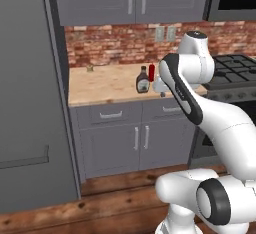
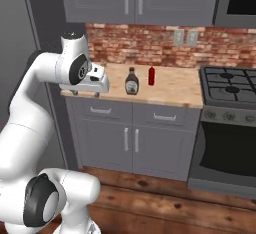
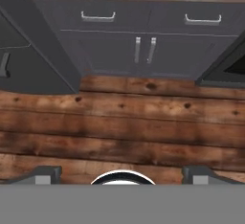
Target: Pick the ketchup and syrup bottle from the counter and place them in the cabinet.
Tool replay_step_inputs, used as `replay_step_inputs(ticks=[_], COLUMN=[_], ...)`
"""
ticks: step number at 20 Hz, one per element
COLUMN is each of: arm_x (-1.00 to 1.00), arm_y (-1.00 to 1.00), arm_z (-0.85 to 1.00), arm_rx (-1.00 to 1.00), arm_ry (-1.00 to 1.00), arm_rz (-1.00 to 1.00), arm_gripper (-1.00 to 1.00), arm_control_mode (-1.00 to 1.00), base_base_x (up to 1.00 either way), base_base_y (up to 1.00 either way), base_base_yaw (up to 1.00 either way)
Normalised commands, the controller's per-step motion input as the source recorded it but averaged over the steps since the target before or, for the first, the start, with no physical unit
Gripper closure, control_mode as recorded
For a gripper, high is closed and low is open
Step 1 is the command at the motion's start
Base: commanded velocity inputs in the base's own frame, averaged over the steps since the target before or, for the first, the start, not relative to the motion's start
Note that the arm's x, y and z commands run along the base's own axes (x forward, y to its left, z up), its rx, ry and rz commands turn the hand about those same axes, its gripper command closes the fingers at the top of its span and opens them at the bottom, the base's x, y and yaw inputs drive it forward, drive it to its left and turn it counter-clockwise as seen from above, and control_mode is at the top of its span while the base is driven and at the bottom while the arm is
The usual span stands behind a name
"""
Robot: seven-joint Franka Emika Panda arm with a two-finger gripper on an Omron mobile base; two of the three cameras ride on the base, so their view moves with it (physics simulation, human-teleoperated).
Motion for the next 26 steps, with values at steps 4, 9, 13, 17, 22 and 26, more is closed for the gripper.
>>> replay_step_inputs(ticks=[4,9,13,17,22,26], arm_x=[0.0,0.0,0.0,0.0,0.0,0.0], arm_y=[0.0,0.0,0.0,0.0,0.0,0.0], arm_z=[0.0,0.0,0.0,0.0,0.0,0.0], arm_rx=[0.0,0.0,0.0,0.0,0.0,0.0], arm_ry=[0.0,0.0,0.0,0.0,0.0,0.0], arm_rz=[0.0,0.0,0.0,0.0,0.0,0.0], arm_gripper=[-1.0,-1.0,-1.0,-1.0,-1.0,-1.0], arm_control_mode=[1.0,1.0,1.0,1.0,1.0,1.0], base_base_x=[0.31,0.47,0.57,0.56,0.53,0.49], base_base_y=[-0.46,-0.41,-0.33,-0.24,-0.19,-0.17], base_base_yaw=[0.0,0.0,0.0,0.0,0.0,0.0])
